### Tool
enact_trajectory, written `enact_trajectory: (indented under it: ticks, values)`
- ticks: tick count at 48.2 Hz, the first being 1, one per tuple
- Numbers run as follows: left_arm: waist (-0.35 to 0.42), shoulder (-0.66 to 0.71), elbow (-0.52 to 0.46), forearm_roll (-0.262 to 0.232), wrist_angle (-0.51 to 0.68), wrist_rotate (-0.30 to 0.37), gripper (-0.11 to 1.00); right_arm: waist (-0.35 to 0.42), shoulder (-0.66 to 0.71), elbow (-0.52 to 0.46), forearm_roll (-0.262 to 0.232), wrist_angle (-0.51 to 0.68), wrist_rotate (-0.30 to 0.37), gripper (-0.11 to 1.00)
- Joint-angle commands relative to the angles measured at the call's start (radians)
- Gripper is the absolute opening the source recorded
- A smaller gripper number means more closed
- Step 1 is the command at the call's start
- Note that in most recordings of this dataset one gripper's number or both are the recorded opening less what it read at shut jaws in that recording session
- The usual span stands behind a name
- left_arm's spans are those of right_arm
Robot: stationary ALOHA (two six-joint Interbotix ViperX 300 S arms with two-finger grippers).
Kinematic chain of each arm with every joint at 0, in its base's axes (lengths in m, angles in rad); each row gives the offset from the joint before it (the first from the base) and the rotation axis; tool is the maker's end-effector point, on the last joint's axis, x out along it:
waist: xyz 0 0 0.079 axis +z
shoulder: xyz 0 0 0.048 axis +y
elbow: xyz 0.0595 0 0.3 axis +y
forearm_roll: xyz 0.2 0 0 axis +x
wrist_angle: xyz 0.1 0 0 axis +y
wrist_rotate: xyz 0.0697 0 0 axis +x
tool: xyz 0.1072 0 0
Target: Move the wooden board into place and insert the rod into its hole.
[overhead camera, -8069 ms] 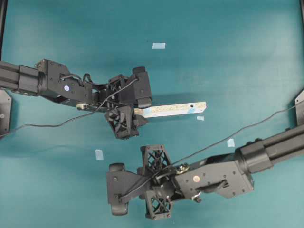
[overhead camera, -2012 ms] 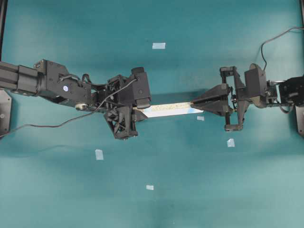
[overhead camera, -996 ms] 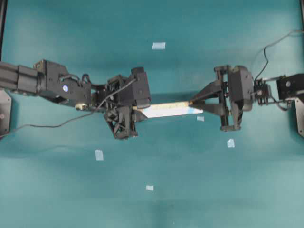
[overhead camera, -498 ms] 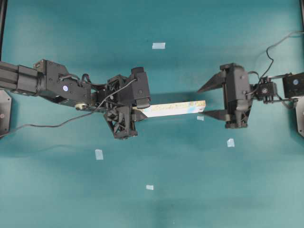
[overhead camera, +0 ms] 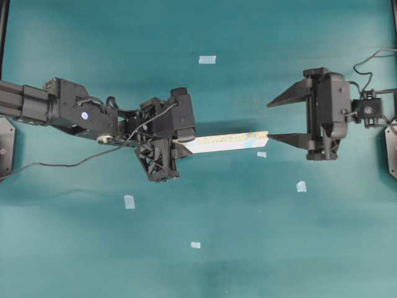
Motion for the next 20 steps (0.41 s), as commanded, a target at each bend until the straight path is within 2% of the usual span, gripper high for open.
enact_trajectory:
  ticks: [1, 15, 17, 20]
  values:
    - [-0.003, -0.034, 0.002, 0.0, 0.003, -0.003, 0.21, 0.011, -0.029, -0.008, 0.0, 0.012, 0.002, 0.84]
    - [-0.002, -0.035, 0.006, 0.002, 0.005, -0.003, 0.22, 0.034, -0.038, -0.015, 0.0, 0.052, 0.003, 0.84]
    - [-0.002, -0.037, 0.006, 0.002, 0.005, -0.003, 0.29, 0.034, -0.038, -0.014, -0.002, 0.052, 0.003, 0.84]
    - [-0.002, -0.04, 0.006, 0.002, 0.005, -0.002, 0.47, 0.034, -0.038, -0.011, 0.0, 0.052, 0.003, 0.83]
